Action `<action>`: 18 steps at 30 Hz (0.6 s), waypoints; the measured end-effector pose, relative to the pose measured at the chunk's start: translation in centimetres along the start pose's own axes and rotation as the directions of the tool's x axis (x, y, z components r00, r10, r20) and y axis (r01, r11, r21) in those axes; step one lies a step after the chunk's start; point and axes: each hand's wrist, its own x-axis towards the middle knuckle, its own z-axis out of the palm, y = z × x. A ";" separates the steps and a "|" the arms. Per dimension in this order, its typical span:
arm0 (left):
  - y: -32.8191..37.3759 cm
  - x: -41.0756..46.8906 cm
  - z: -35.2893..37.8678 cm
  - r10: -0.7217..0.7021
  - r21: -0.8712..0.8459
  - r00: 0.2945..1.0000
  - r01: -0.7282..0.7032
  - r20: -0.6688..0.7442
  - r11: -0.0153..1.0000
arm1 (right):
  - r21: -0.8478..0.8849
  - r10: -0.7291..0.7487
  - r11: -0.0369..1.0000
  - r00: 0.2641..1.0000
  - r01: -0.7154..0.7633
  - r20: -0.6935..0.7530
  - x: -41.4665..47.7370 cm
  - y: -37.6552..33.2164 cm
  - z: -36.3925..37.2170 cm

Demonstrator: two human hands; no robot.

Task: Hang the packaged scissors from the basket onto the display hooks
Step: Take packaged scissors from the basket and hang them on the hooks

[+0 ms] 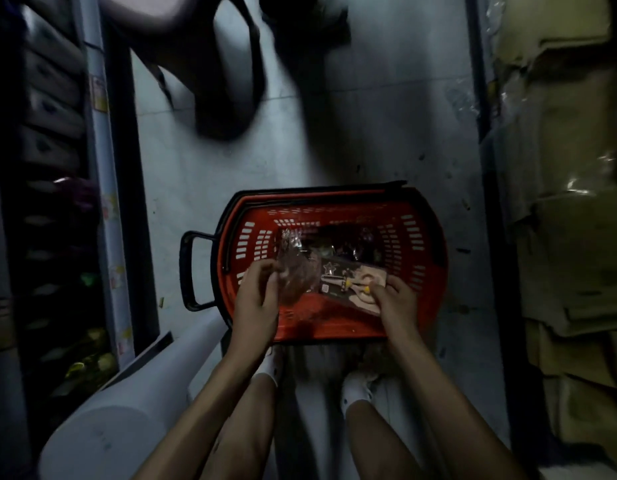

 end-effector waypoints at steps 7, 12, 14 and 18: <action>16.4 -3.3 -4.4 0.082 -0.164 0.997 -0.079 0.014 0.983 | 0.218 -0.166 0.954 0.966 0.208 -0.196 -10.8 -13.9 -11.0; 29.5 -6.1 -5.9 0.085 -0.321 0.996 -0.083 -0.007 0.944 | 0.462 -0.122 0.862 0.969 0.211 -0.215 -18.1 -22.3 -17.3; 33.7 -7.0 -6.1 0.077 -0.365 0.997 -0.082 -0.028 0.927 | 0.601 -0.061 0.791 0.992 0.115 -0.110 -20.8 -24.7 -18.9; 40.3 -8.3 -5.4 -0.058 -0.501 0.998 0.043 -0.014 0.865 | 0.776 -0.040 0.614 0.975 -0.148 0.218 -26.5 -28.8 -21.3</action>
